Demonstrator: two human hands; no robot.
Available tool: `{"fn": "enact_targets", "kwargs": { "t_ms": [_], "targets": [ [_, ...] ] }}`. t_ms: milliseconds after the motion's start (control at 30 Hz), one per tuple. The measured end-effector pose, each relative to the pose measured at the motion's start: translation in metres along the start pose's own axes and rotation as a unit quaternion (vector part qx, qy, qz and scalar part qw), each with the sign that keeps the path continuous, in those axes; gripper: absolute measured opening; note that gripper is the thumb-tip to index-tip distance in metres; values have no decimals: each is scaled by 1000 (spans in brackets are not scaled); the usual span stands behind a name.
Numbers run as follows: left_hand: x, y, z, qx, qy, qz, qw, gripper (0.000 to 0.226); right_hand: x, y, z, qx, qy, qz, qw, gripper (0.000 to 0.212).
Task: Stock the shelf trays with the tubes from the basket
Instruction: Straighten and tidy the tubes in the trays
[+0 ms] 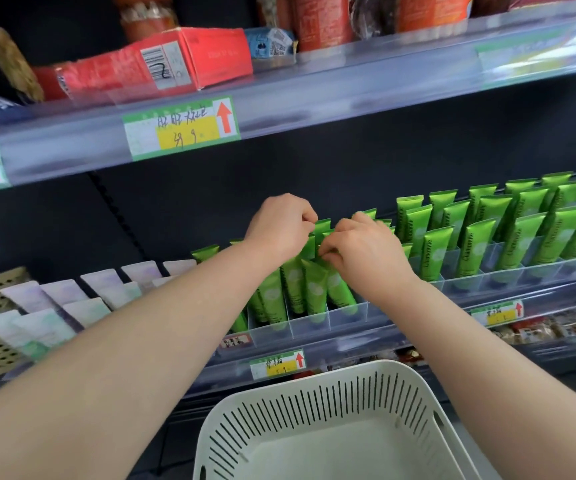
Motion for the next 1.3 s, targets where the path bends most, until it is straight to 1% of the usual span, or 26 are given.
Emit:
{"fn": "enact_targets", "kwargs": {
  "t_ms": [100,167,233,300,467,600,733,800,867,967,1033,1133,1233,1300],
  "targets": [
    [-1,-1,-1,3,3,-1,1000,16,-20,7,7,-4,46,-36,998,14],
    [-2,-3,-3,4,1,-2,1000,15,-32,14,12,-4,60,-52,997,10],
    [-4,-4,-6,11,-6,-1,1000,14,-37,18,13,10,61,-53,997,2],
    [-8,-5,-12,31,-16,-4,999,10,-37,18,10,20,57,-45,997,8],
    [-18,-4,-27,90,-60,-17,994,7,-38,19,10,3,53,-42,998,6],
    [-21,-8,-38,110,-103,-17,988,4,-40,21,13,-8,57,-41,998,8],
    [-28,-11,-39,71,-97,-21,993,7,-40,20,7,16,66,-36,997,15],
    [-33,-13,-40,61,-90,-25,994,9,-39,18,8,20,67,-30,997,14],
    [-35,-14,-44,76,-95,-19,992,12,-38,17,11,28,59,-25,998,7],
    [-33,-17,-45,97,-84,-12,992,11,-40,16,16,27,49,-27,998,15],
    [-29,-20,-41,95,-64,-8,993,9,-44,16,20,18,52,-35,998,19],
    [-20,-27,-27,55,-44,6,998,9,-48,17,19,32,58,-47,997,24],
    [-13,-32,-15,9,-49,20,999,8,-49,17,16,58,48,-53,996,31],
    [-9,-36,-13,-3,-56,29,998,12,-49,16,12,77,46,-50,995,36]
  ]
}}
Point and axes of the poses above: each hand's wrist, its own y-axis away from the middle knuckle, its own z-axis out of the back of the hand, x = y × z, the point moved 8 cm from there along -y, towards the middle knuckle, and after that the axes turned 5 degrees about y, right-handed, at the moved point
